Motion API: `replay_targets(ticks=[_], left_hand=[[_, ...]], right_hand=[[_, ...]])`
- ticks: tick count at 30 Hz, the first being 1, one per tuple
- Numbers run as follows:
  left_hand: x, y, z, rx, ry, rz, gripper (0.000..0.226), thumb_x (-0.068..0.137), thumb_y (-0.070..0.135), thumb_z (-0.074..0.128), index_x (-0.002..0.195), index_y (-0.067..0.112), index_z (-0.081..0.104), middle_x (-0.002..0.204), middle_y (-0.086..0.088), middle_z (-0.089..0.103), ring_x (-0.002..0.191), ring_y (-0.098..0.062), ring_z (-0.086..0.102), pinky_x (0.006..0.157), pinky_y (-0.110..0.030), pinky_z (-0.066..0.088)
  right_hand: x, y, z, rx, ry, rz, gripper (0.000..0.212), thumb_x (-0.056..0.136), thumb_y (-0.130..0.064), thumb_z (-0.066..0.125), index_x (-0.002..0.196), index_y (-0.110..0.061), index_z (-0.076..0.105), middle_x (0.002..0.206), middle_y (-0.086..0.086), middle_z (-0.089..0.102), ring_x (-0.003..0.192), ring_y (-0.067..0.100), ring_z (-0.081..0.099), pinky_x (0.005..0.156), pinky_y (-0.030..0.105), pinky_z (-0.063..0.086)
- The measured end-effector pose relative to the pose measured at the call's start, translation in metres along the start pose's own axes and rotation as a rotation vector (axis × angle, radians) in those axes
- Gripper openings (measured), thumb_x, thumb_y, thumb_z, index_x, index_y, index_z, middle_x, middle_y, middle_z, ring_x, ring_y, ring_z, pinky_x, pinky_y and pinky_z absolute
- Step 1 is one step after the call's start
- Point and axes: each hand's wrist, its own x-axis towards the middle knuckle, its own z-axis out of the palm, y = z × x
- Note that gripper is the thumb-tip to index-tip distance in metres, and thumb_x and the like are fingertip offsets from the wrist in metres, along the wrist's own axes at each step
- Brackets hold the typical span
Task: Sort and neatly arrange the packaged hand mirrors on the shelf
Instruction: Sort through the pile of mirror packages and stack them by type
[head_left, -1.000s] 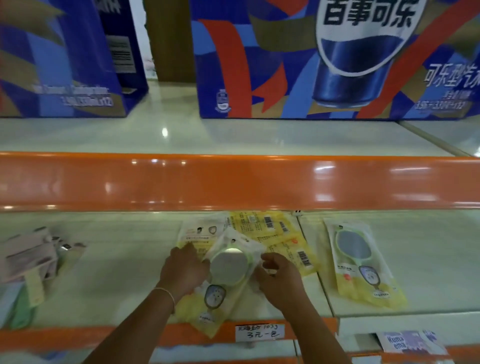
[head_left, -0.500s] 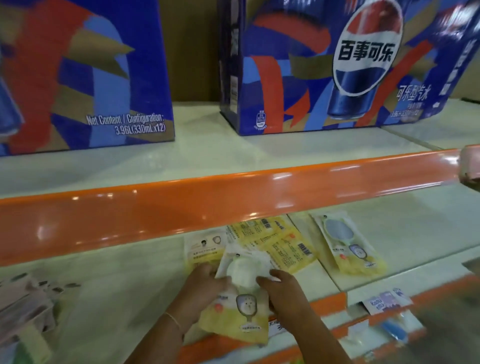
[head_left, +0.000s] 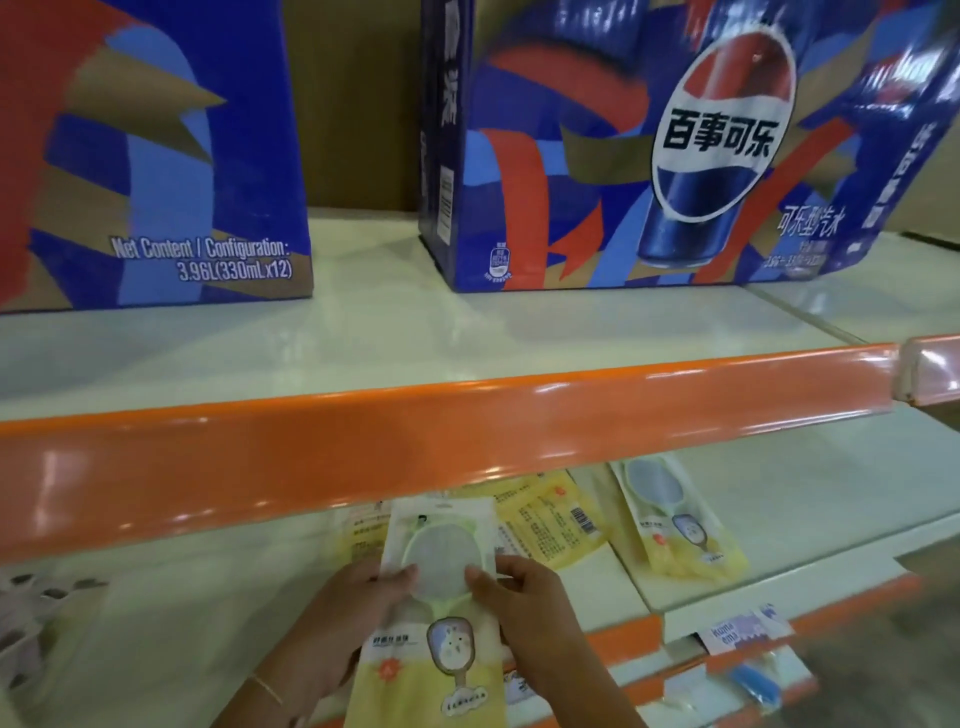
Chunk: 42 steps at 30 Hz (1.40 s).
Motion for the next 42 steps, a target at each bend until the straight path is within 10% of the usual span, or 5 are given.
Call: replay_targets(ticks=[7,16,25,34,42], left_hand=[[-0.014,-0.012,-0.015,0.074,0.400,0.138,0.012,0.089,0.020,0.067,0.079,0.013,0.071,0.076,-0.001,0.072,0.075,-0.018,0.065,0.063,-0.027,0.045],[-0.045,-0.041,-0.104,0.270,0.433,0.134,0.039,0.091,0.041,0.058,0.068,0.010,0.055,0.058,0.001,0.050,0.049,-0.009,0.047,0.048,-0.020,0.035],[-0.105,-0.071,-0.235,0.648,0.810,0.255,0.025,0.094,0.033,0.049,0.080,0.019,0.063,0.075,0.000,0.063,0.070,-0.015,0.060,0.065,-0.027,0.045],[-0.115,-0.104,-0.293,0.551,0.760,0.339,0.020,0.088,0.032,0.048,0.091,0.020,0.064,0.067,0.003,0.062,0.064,-0.010,0.058,0.062,-0.036,0.053],[-0.108,-0.102,-0.302,0.528,0.738,0.349,0.011,0.091,0.031,0.053,0.084,0.028,0.061,0.068,0.010,0.060,0.059,-0.003,0.054,0.052,-0.015,0.037]], right_hand=[[0.007,0.001,0.035,-0.275,-0.199,-0.016,0.033,0.078,-0.044,0.070,0.097,-0.016,0.072,0.075,0.008,0.072,0.062,0.016,0.058,0.056,0.029,0.047],[-0.002,0.005,0.128,-0.531,-0.187,-0.221,0.021,0.092,-0.029,0.058,0.086,-0.010,0.066,0.077,0.007,0.069,0.066,0.020,0.064,0.053,0.027,0.044],[-0.024,0.014,0.250,-0.535,-0.234,-0.279,0.021,0.094,-0.029,0.057,0.079,-0.014,0.061,0.075,0.007,0.063,0.066,0.021,0.060,0.056,0.029,0.042],[-0.036,0.020,0.296,-0.407,-0.059,-0.328,0.037,0.094,-0.027,0.058,0.064,-0.006,0.051,0.060,0.011,0.049,0.057,0.024,0.047,0.055,0.033,0.033],[-0.035,0.019,0.318,-0.227,-0.182,-0.275,0.025,0.095,-0.026,0.057,0.088,-0.004,0.066,0.078,0.022,0.061,0.067,0.028,0.057,0.059,0.037,0.045]])
